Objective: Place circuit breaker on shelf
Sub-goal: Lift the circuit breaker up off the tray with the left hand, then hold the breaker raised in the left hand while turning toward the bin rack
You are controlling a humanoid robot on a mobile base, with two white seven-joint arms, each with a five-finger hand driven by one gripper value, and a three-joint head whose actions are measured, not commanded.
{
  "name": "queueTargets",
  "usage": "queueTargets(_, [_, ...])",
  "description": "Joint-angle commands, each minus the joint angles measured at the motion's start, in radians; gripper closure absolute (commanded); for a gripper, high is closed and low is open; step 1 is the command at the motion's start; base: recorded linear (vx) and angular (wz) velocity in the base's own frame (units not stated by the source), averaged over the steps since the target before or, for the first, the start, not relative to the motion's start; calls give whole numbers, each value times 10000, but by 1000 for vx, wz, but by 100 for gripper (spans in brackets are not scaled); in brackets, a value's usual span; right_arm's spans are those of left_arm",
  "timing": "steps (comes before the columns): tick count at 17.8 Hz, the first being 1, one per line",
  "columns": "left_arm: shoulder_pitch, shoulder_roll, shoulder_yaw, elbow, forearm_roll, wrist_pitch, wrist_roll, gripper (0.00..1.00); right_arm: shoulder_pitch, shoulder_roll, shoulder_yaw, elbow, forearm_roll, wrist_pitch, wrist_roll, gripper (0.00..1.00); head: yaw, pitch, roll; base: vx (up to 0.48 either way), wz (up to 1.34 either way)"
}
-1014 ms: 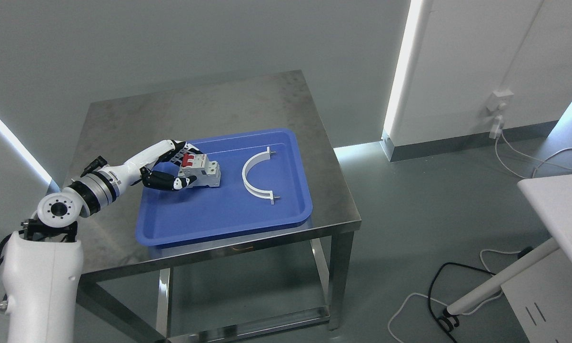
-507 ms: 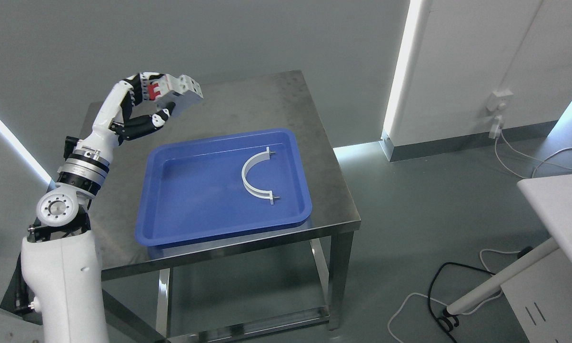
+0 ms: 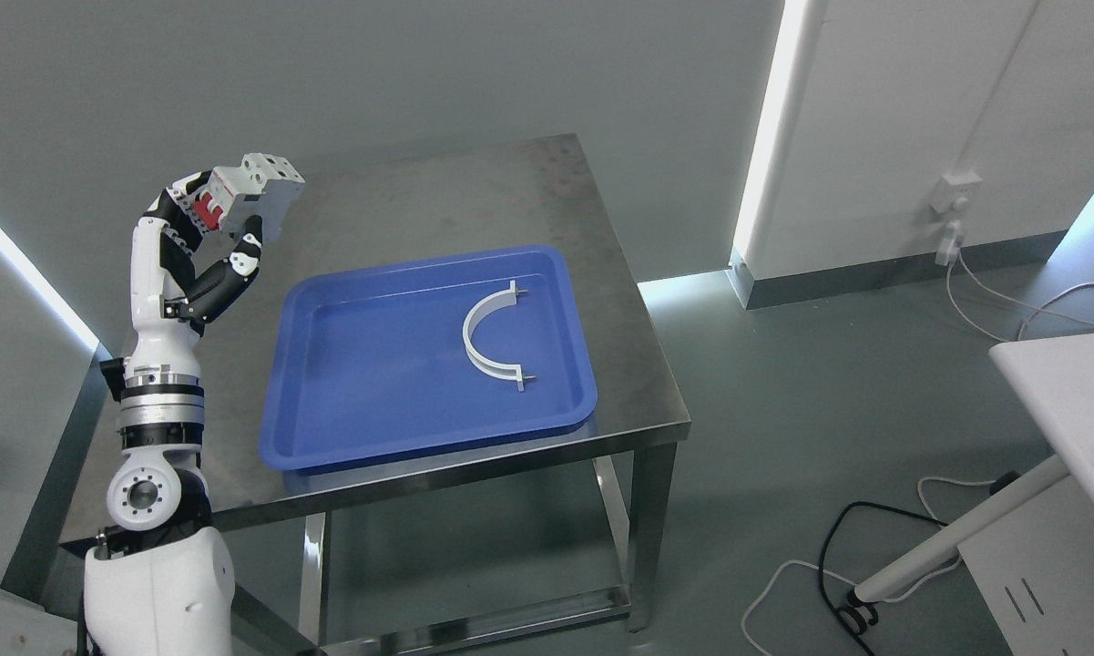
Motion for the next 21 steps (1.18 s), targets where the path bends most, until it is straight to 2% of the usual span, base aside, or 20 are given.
queueTargets(1, [1205, -354, -87, -2007, 309, -38, 34, 93, 154, -175, 0, 1, -8, -333, -60, 0, 0, 0, 0, 0, 0])
queueTargets(14, [1619, -354, -87, -2821, 709, -314, 4, 95, 154, -175, 0, -14, -8, -333, -60, 0, 0, 0, 0, -4, -10])
queueTargets(21, [1848, -354, -26, -2836, 754, -314, 19, 94, 169, -175, 0, 1, 7, -333, -60, 0, 0, 0, 0, -175, 39])
